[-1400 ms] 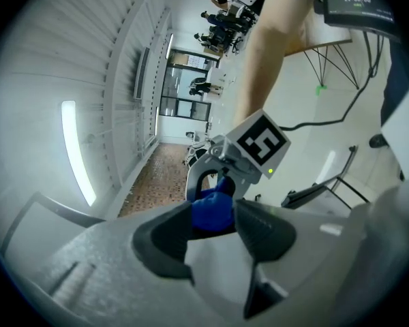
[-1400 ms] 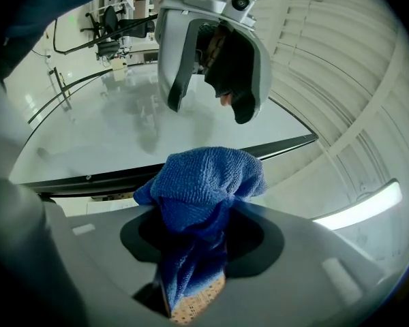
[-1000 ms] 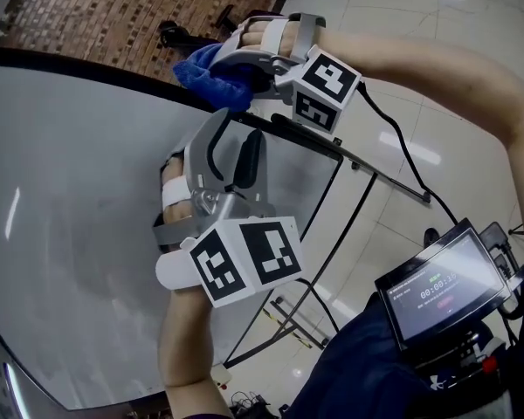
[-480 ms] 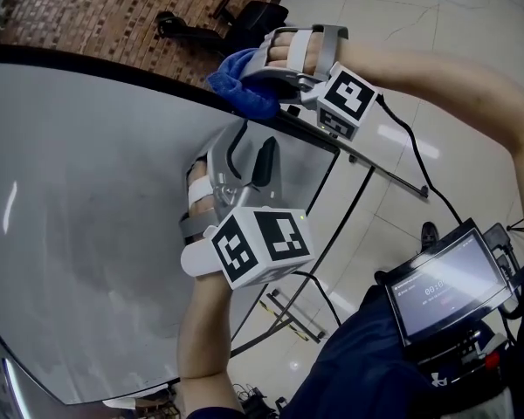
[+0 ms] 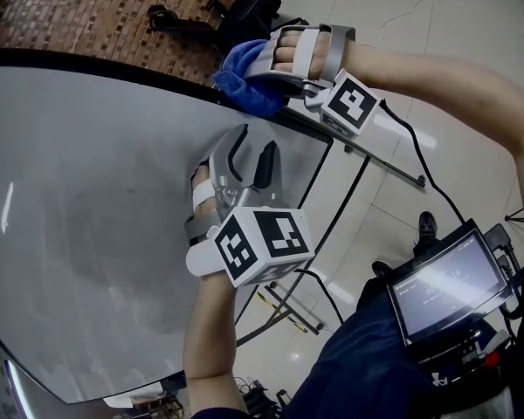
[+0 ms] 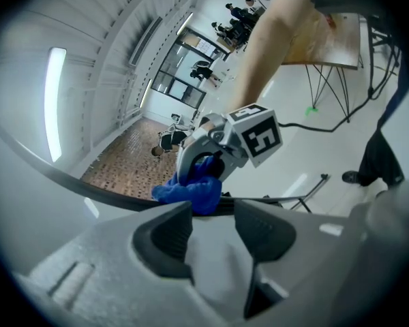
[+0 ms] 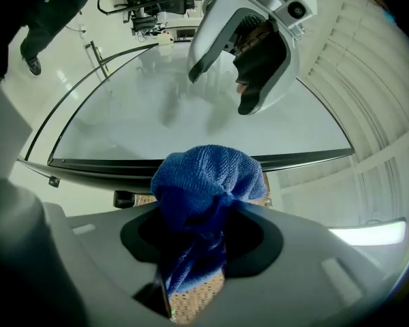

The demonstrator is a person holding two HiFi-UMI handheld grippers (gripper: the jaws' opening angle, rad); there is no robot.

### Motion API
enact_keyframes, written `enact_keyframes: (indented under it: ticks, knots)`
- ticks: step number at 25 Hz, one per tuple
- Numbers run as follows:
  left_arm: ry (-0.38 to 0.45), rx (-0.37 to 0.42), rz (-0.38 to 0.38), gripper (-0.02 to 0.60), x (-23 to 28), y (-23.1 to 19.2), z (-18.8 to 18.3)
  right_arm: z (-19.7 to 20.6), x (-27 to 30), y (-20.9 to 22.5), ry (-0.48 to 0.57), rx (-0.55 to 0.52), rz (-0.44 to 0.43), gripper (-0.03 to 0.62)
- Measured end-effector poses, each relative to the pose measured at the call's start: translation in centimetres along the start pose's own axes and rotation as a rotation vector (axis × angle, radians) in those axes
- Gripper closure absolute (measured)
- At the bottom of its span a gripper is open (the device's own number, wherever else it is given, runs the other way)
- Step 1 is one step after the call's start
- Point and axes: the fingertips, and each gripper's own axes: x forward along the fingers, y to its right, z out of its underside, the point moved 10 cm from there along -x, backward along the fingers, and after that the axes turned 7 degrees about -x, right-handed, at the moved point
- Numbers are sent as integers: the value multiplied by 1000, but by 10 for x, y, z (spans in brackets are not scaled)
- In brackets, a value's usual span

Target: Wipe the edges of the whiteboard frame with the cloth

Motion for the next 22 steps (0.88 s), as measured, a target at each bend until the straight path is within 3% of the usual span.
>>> enact_keyframes:
  ticks: [5, 11, 16, 22]
  knots:
    - [-3, -23, 22, 385, 8, 3, 5, 6, 4, -5, -36, -35, 20, 407]
    - [-21, -68, 64, 385, 12, 9, -2, 27, -4, -5, -84, 33, 20, 408]
    - [-37, -89, 80, 385, 20, 17, 6, 43, -6, -24, -206, 58, -61, 407]
    - [-31, -114, 116, 385, 34, 36, 13, 25, -10, -63, -240, 24, -81, 405]
